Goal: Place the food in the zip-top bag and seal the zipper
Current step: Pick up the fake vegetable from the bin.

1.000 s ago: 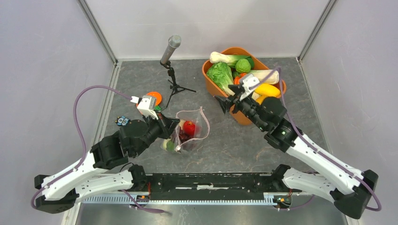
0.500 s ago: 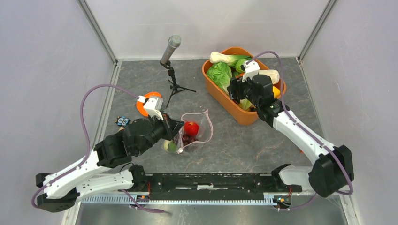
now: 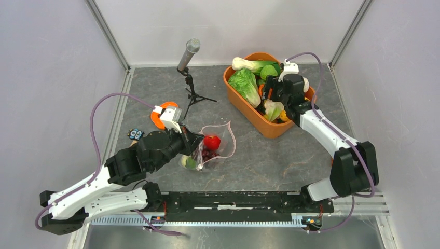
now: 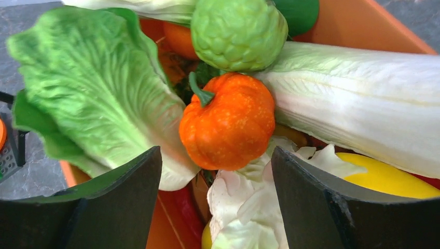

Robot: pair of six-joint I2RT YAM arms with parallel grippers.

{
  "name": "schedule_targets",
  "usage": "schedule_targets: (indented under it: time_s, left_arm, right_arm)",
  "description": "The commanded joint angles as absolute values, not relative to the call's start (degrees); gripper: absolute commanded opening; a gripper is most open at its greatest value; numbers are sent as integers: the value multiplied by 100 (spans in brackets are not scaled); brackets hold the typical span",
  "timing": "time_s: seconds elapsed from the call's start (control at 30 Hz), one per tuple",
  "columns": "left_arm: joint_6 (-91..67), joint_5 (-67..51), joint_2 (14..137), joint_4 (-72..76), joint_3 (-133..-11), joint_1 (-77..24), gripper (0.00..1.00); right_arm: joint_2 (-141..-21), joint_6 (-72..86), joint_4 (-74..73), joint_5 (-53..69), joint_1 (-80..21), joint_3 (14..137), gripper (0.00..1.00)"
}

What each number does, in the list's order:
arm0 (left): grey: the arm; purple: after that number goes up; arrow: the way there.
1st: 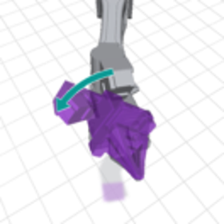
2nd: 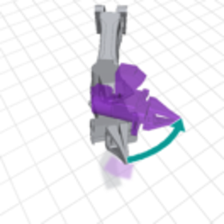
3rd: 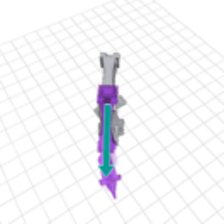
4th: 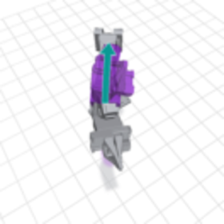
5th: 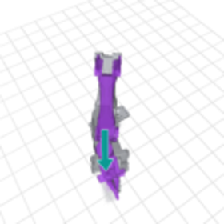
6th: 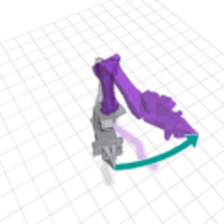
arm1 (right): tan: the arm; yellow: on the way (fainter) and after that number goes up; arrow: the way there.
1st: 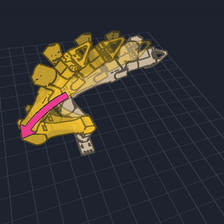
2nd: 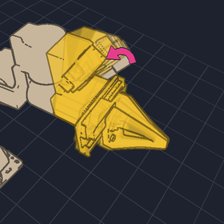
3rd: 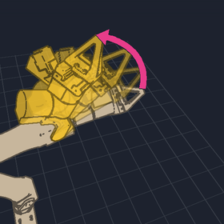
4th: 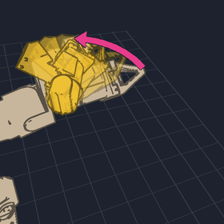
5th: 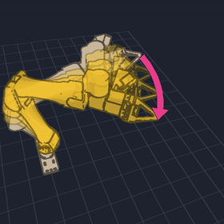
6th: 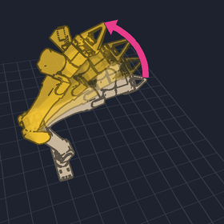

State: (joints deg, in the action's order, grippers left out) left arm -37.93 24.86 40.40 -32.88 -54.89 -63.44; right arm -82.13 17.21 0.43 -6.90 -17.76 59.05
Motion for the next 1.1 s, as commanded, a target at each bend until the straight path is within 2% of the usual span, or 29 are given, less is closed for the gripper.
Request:
schedule_targets:
  time_s: [0.0,0.1,0.3,0.4,0.6,0.7,0.73,1.07]
  left_arm:
    - [-3783,2432,4037,-3148,-5451,-6343,2]
    - [-3779,2426,4043,-3138,-5442,-6343,2]
    - [-3814,2417,3995,-3155,-5406,-6340,2]
    - [-3815,2427,3999,-3155,-5406,-6345,2]
    - [-3808,2426,4034,-3155,-5423,-6345,2]
    - [-3807,2435,4042,-3155,-5414,-6345,2]
    - [-3806,2430,4043,-3155,-5405,-6339,2]
    - [-3822,2422,4108,-3121,-5414,-6337,2]
  right_arm:
    - [-8559,2323,252,-609,-1635,6200,80]
    - [-8789,2365,625,-358,-1620,6099,78]
    - [-9076,2838,525,-705,-1574,6134,79]
    - [-9003,3084,933,-719,-1565,5829,74]
    - [-8908,3226,1062,-590,-1520,5624,52]
    - [-8601,3154,1322,-597,-1515,5333,29]
    - [-8480,3107,1448,-561,-1512,5205,26]
    - [-7037,2601,1592,-359,-1509,4554,27]
